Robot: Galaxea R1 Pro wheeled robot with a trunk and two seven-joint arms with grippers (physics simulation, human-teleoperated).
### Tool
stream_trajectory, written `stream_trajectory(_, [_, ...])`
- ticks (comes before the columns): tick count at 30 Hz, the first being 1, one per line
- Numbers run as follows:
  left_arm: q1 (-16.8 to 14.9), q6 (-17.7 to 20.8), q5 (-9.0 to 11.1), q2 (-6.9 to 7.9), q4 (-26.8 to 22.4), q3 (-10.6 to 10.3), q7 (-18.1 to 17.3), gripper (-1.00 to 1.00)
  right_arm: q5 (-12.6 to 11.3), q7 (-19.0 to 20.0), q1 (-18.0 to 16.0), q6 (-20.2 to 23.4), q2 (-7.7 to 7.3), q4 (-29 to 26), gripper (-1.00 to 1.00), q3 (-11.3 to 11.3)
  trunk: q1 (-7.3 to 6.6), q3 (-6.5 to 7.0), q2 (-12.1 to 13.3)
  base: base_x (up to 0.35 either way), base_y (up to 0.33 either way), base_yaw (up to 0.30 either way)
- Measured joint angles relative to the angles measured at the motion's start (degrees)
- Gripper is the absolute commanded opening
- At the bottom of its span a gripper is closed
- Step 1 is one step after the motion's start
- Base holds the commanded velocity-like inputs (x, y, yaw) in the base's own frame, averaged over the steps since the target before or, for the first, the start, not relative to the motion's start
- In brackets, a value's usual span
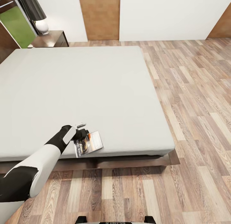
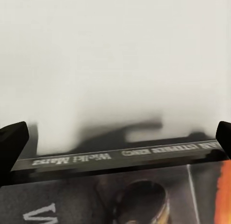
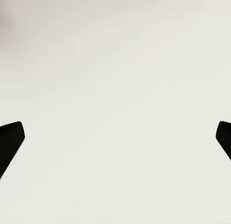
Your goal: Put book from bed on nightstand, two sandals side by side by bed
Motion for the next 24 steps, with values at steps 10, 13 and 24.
stream_trajectory(10, [0.0, 0.0, -0.1, -0.02, 0.0, 0.0, 0.0, 1.0, 0.0, 0.0, 0.0, 0.0, 0.0, 0.0, 1.0, 0.4, 0.01, 0.0, 0.0, -0.037, 0.0, 0.0])
stream_trajectory(13, [0.0, 0.0, -0.1, -0.03, 0.0, -0.1, 0.0, 1.0, 0.0, 0.0, 0.0, 0.0, 0.0, 0.0, 1.0, 0.4, 0.0, 0.0, 0.0, -0.02, 0.0, 0.0])
stream_trajectory(24, [0.0, 0.0, -0.2, -0.05, 0.0, -0.1, 0.0, 1.0, 0.0, 0.0, 0.0, 0.0, 0.0, 0.0, 1.0, 0.5, 0.0, 0.0, 0.0, -0.006, 0.0, 0.0])
